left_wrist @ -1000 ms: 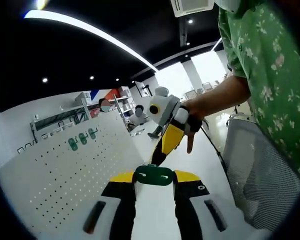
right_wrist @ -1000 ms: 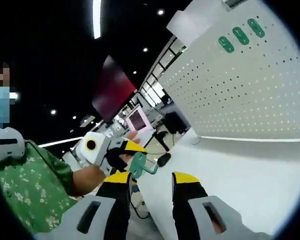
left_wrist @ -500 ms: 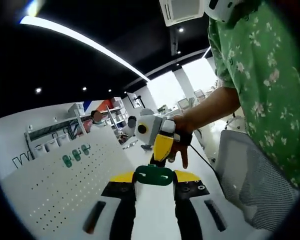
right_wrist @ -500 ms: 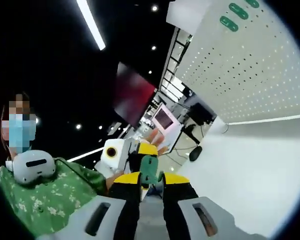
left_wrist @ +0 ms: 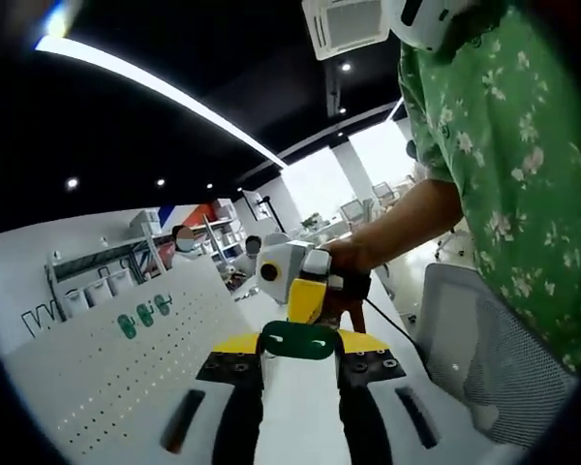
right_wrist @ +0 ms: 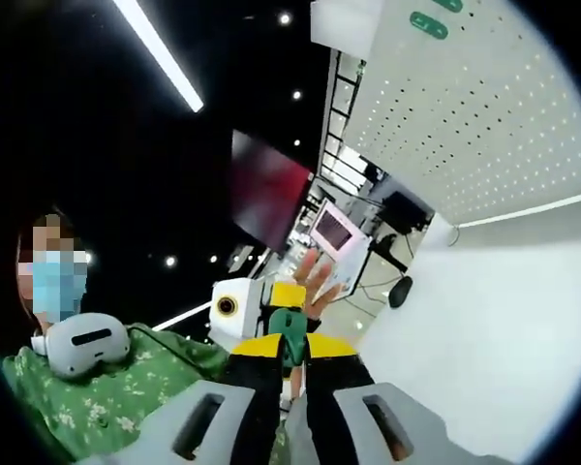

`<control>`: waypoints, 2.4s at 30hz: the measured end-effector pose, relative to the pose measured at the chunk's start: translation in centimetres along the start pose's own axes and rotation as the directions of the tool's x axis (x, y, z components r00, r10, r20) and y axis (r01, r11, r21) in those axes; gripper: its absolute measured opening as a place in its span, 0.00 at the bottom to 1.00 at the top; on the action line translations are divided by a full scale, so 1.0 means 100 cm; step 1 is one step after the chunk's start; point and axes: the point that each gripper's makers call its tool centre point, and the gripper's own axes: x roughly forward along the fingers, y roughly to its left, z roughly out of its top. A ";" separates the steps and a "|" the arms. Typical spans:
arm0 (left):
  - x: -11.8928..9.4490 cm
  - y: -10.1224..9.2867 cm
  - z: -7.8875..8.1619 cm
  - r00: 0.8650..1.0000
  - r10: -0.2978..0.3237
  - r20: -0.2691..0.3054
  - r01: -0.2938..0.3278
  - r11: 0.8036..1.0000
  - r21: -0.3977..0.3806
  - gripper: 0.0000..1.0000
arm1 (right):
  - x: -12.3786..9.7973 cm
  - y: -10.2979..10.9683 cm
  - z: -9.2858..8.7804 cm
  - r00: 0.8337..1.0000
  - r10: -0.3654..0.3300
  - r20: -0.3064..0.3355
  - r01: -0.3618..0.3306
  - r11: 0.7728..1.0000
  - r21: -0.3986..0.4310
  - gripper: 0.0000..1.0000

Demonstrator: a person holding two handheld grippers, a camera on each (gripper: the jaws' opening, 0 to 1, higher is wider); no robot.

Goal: Insert the hook assembly into the mounting plate slot until the hook locks in place.

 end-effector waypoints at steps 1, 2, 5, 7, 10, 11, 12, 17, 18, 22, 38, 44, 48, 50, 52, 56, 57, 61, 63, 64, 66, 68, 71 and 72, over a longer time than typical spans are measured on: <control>0.000 0.000 0.001 1.000 -0.001 0.002 0.001 1.000 0.000 0.29 | 0.000 0.001 0.000 1.000 0.003 -0.001 -0.003 1.000 0.004 0.06; 0.001 0.000 0.001 1.000 -0.001 0.003 0.001 1.000 0.000 0.29 | 0.000 0.001 0.000 1.000 0.006 0.000 -0.006 1.000 0.007 0.05; 0.001 -0.001 0.003 1.000 -0.006 0.010 0.006 1.000 -0.002 0.29 | 0.000 0.004 -0.001 1.000 0.023 -0.001 -0.023 0.999 0.030 0.04; 0.002 -0.002 0.003 1.000 -0.008 0.012 0.008 1.000 -0.001 0.29 | 0.000 0.007 -0.002 0.999 0.031 -0.007 -0.031 0.999 0.044 0.03; 0.002 -0.003 0.004 1.000 -0.011 0.015 0.011 1.000 -0.004 0.29 | 0.000 0.008 -0.004 0.999 0.040 -0.013 -0.039 0.998 0.053 0.02; 0.002 -0.003 0.004 1.000 -0.012 0.016 0.012 1.000 -0.004 0.29 | 0.000 0.008 -0.004 0.999 0.038 -0.015 -0.038 0.998 0.058 0.02; 0.002 -0.004 0.004 1.000 -0.012 0.016 0.013 1.000 -0.006 0.29 | 0.000 0.008 -0.004 0.999 0.041 -0.015 -0.040 0.997 0.061 0.02; 0.002 -0.005 0.003 1.000 -0.015 0.008 0.015 1.000 0.001 0.29 | 0.000 0.008 -0.005 0.999 0.031 -0.022 -0.030 0.997 0.068 0.02; 0.002 -0.006 0.003 1.000 -0.016 0.008 0.016 1.000 0.001 0.29 | 0.000 0.008 -0.006 0.999 0.030 -0.027 -0.028 0.997 0.076 0.02; 0.003 -0.008 0.001 1.000 -0.024 -0.014 0.024 1.000 0.018 0.29 | -0.002 0.005 -0.008 0.999 0.013 -0.036 -0.010 0.997 0.078 0.02; 0.009 0.000 -0.014 0.996 0.009 -0.083 -0.015 0.997 -0.073 0.46 | -0.002 -0.008 0.006 0.997 -0.066 0.036 0.065 0.997 0.035 0.01; 0.007 0.008 -0.022 0.994 0.050 -0.097 -0.065 0.984 -0.167 0.53 | -0.007 -0.019 0.017 0.986 -0.149 0.082 0.151 0.988 -0.019 0.01; 0.005 0.019 -0.031 0.987 0.094 -0.132 -0.126 0.957 -0.263 0.58 | -0.010 -0.034 0.020 0.962 -0.253 0.100 0.262 0.960 -0.097 0.01; 0.005 0.021 -0.034 0.984 0.100 -0.145 -0.137 0.952 -0.273 0.57 | -0.009 -0.038 0.022 0.952 -0.283 0.117 0.297 0.947 -0.124 0.01; 0.006 0.021 -0.036 0.983 0.105 -0.151 -0.145 0.946 -0.289 0.58 | -0.009 -0.040 0.025 0.944 -0.301 0.138 0.318 0.939 -0.130 0.01; 0.008 0.021 -0.041 0.977 0.115 -0.180 -0.168 0.933 -0.318 0.66 | -0.012 -0.047 0.028 0.921 -0.362 0.143 0.385 0.902 -0.196 0.01; 0.008 0.021 -0.041 0.976 0.117 -0.182 -0.172 0.932 -0.320 0.66 | -0.012 -0.048 0.028 0.917 -0.372 0.145 0.396 0.894 -0.209 0.01; 0.008 0.023 -0.041 0.973 0.139 -0.182 -0.195 0.921 -0.338 0.64 | -0.014 -0.051 0.031 0.892 -0.421 0.164 0.451 0.854 -0.262 0.01; 0.008 0.025 -0.042 0.970 0.152 -0.188 -0.210 0.915 -0.345 0.65 | -0.014 -0.053 0.032 0.881 -0.441 0.171 0.473 0.836 -0.277 0.01; 0.007 0.027 -0.044 0.966 0.165 -0.196 -0.227 0.908 -0.353 0.65 | -0.015 -0.054 0.032 0.876 -0.449 0.174 0.481 0.828 -0.288 0.01; 0.006 0.030 -0.050 0.957 0.184 -0.226 -0.258 0.896 -0.362 0.65 | -0.016 -0.057 0.034 0.860 -0.474 0.190 0.510 0.803 -0.309 0.01; 0.006 0.030 -0.052 0.956 0.187 -0.226 -0.262 0.892 -0.369 0.65 | -0.016 -0.059 0.037 0.847 -0.491 0.203 0.531 0.783 -0.324 0.01; 0.006 0.029 -0.052 0.954 0.192 -0.229 -0.268 0.887 -0.376 0.65 | -0.018 -0.062 0.039 0.819 -0.529 0.224 0.573 0.736 -0.360 0.01; 0.006 0.030 -0.053 0.952 0.196 -0.233 -0.274 0.886 -0.375 0.65 | -0.019 -0.063 0.040 0.810 -0.540 0.227 0.585 0.722 -0.370 0.01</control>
